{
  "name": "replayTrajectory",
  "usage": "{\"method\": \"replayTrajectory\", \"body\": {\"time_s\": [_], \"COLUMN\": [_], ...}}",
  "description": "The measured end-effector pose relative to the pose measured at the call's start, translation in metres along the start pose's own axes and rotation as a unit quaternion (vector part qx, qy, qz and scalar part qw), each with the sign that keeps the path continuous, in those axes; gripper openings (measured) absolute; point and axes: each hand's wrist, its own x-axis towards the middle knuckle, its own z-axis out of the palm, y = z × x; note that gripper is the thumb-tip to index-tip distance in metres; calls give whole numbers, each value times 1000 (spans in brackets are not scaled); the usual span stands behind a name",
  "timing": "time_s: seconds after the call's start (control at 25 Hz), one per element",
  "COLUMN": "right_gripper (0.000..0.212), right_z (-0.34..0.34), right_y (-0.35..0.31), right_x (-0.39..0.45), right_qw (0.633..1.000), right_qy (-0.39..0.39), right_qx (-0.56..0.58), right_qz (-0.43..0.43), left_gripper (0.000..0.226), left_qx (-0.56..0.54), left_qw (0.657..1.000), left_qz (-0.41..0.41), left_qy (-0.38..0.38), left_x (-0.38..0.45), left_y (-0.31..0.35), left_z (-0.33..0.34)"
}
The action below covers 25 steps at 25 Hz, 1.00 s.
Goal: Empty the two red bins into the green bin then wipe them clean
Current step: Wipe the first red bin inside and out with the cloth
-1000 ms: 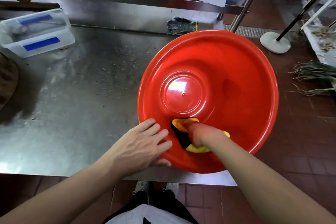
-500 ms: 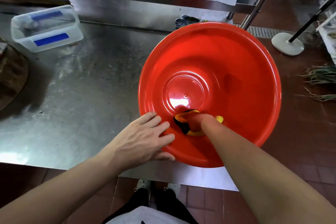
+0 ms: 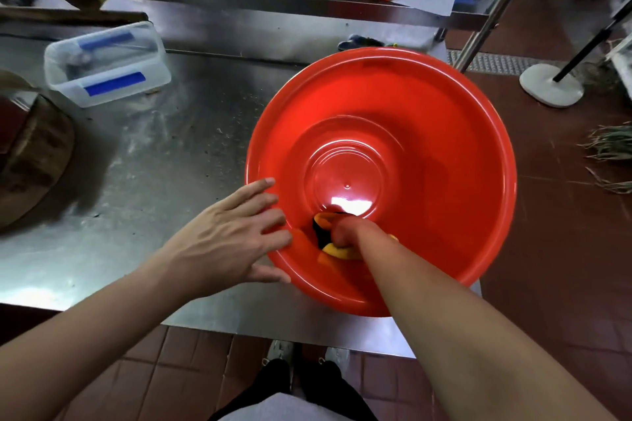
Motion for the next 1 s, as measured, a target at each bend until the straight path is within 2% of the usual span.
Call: {"method": "replayTrajectory", "body": {"time_s": [0.04,0.16,0.28,0.36,0.44,0.48,0.56,0.76,1.0], "right_gripper": [67,83,81,70,62,60,54,53,61], "right_z": [-1,2,5,7,12,11,11,9,1], "right_y": [2,9,9,5,7,6,6,8,1], "right_x": [1,6,2,-6,-4,-6,-5,-9,-52], "right_qw": [1000,998,999,995,995,994,993,994,999], "right_qy": [-6,-34,7,34,52,45,47,68,16], "right_qx": [-1,40,43,88,87,90,96,63,46], "right_qz": [5,19,13,19,22,36,57,52,11], "left_gripper": [65,65,69,81,89,91,93,94,96], "left_qx": [-4,-34,-84,-124,-243,-300,-350,-332,-329], "left_qw": [1000,994,968,924,859,832,808,807,800], "left_qz": [-18,-92,-215,-338,-418,-425,-416,-428,-447], "left_qy": [-10,55,100,126,167,192,229,234,230], "left_x": [-2,-3,9,20,30,33,39,52,63], "left_y": [-3,10,39,52,62,65,70,71,75], "left_z": [-8,-12,-10,-8,-9,-11,-11,-13,-16]}}
